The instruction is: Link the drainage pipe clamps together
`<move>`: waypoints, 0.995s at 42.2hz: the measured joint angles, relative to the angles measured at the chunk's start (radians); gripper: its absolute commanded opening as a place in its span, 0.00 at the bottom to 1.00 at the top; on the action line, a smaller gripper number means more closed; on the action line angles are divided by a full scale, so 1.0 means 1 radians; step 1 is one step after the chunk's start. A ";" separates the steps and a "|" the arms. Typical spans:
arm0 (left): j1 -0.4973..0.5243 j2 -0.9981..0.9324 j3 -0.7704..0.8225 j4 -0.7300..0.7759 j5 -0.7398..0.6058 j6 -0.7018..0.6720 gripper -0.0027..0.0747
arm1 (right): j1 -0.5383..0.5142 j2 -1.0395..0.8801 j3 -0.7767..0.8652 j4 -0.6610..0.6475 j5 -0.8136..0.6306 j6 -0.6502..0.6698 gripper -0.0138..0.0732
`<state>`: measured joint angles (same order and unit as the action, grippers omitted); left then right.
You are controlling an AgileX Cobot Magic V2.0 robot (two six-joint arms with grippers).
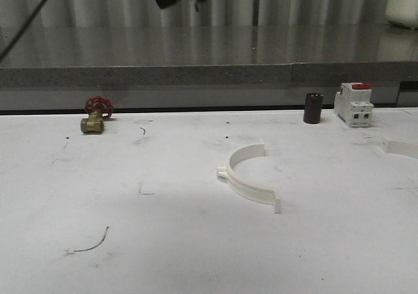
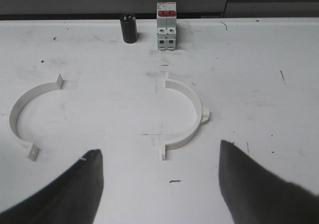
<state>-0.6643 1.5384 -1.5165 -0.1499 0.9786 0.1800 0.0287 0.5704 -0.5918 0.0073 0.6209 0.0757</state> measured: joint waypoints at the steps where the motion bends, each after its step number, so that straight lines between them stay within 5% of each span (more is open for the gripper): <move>1: 0.004 -0.027 0.016 -0.002 -0.014 0.012 0.41 | 0.000 0.000 0.000 0.000 0.000 0.000 0.76; 22: 0.042 -0.702 0.667 -0.015 -0.254 0.065 0.41 | 0.000 0.000 0.000 0.000 0.000 0.000 0.76; 42: 0.043 -1.047 0.929 -0.021 -0.228 0.068 0.41 | 0.000 0.000 0.000 0.000 0.001 0.000 0.76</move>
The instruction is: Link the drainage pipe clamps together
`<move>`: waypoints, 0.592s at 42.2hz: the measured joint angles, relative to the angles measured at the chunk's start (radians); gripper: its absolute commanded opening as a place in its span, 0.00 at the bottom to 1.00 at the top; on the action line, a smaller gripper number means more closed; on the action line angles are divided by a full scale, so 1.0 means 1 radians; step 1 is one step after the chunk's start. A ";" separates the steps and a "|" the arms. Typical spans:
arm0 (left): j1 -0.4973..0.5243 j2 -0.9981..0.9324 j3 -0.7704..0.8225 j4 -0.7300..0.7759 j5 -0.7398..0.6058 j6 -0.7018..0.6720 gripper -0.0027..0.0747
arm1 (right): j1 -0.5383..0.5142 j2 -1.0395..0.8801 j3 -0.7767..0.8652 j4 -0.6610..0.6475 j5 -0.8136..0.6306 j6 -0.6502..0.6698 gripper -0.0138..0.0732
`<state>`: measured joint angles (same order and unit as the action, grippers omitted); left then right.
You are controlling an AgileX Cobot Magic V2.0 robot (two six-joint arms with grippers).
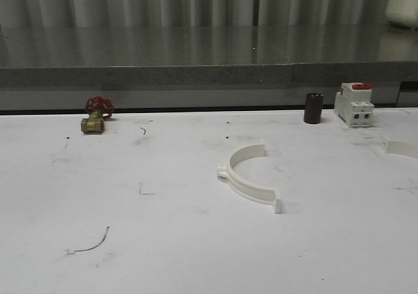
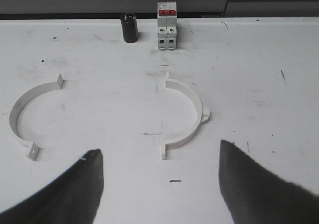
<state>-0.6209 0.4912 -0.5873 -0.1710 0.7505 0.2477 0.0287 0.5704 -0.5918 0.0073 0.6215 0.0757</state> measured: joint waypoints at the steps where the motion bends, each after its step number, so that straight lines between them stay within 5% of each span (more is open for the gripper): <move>1: 0.000 0.000 0.002 0.000 0.000 0.000 0.41 | 0.000 0.000 0.000 0.000 0.000 0.000 0.76; 16: 0.000 0.000 0.004 -0.001 0.000 0.002 0.41 | 0.000 0.004 -0.003 0.046 -0.003 0.000 0.76; 25: 0.000 0.000 0.004 -0.001 0.000 0.002 0.41 | 0.000 0.170 -0.134 0.005 0.170 0.000 0.76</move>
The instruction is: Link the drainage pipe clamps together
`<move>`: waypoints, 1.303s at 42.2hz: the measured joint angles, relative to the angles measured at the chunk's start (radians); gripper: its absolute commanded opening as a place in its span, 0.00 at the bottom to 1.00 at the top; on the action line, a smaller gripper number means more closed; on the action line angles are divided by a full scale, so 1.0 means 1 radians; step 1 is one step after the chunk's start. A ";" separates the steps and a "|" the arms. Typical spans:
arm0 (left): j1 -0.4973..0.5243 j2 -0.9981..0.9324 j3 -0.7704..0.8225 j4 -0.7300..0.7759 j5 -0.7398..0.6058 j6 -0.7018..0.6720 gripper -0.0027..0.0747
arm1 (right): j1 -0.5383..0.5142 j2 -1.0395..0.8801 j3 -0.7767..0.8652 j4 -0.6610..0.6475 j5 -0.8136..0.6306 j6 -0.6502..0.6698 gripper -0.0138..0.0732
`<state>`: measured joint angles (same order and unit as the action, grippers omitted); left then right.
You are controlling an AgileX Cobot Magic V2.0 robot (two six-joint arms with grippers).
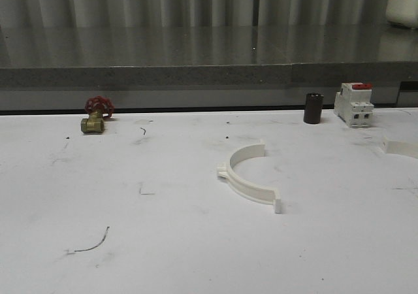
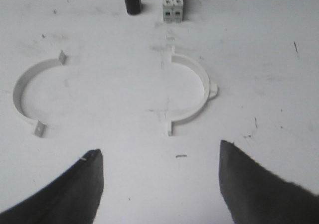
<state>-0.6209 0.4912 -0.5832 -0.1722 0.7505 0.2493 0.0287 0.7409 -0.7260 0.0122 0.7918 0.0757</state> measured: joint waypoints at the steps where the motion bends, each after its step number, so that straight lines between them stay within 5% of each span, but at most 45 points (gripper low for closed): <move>1: 0.000 0.000 0.000 0.000 0.000 0.000 0.41 | 0.000 0.026 -0.019 -0.012 0.029 0.000 0.76; 12: 0.000 0.000 0.000 0.000 0.000 0.000 0.41 | -0.064 0.348 -0.216 -0.096 0.170 0.000 0.76; 35: 0.000 0.000 0.000 0.000 0.000 0.000 0.41 | -0.144 0.857 -0.415 -0.026 0.108 -0.062 0.76; 55: 0.000 0.000 0.000 0.000 0.000 0.000 0.41 | -0.144 1.082 -0.437 -0.012 -0.060 -0.076 0.75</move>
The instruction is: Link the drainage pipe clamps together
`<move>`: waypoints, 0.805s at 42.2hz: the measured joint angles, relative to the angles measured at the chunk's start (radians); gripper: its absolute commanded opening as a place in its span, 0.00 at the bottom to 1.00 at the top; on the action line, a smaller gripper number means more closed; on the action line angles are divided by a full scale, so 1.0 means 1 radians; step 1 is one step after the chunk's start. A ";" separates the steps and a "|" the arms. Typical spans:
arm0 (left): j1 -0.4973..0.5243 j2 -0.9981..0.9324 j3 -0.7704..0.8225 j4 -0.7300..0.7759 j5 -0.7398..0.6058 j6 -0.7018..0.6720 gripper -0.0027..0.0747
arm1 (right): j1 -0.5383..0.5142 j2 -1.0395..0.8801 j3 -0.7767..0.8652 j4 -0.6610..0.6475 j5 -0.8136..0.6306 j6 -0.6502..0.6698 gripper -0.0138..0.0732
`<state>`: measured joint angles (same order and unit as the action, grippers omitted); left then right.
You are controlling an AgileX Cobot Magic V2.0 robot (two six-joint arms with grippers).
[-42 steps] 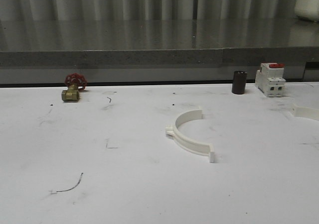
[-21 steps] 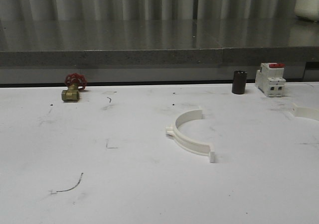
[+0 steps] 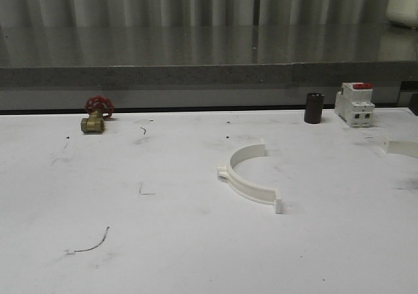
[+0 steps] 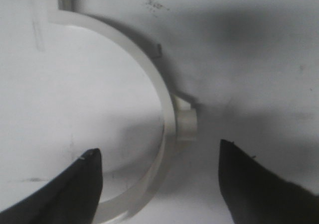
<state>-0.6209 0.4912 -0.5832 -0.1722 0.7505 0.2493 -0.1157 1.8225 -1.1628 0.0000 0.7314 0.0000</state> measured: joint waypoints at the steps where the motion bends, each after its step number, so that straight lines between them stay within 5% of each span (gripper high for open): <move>1: 0.000 0.000 0.000 0.000 0.000 0.000 0.41 | 0.000 0.008 0.000 0.000 -0.006 0.000 0.75; 6: 0.000 0.000 0.000 0.000 0.000 0.000 0.41 | 0.000 0.053 -0.019 0.000 -0.012 0.000 0.74; 16: 0.000 0.000 0.000 0.000 0.000 0.000 0.41 | 0.000 0.077 -0.048 -0.008 -0.016 0.000 0.40; 34: 0.000 0.000 0.000 0.000 0.000 0.000 0.41 | -0.002 0.077 -0.048 -0.018 -0.010 0.000 0.27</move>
<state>-0.6209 0.4912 -0.5832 -0.1722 0.7505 0.2493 -0.1174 1.9000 -1.2108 -0.0178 0.7209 0.0000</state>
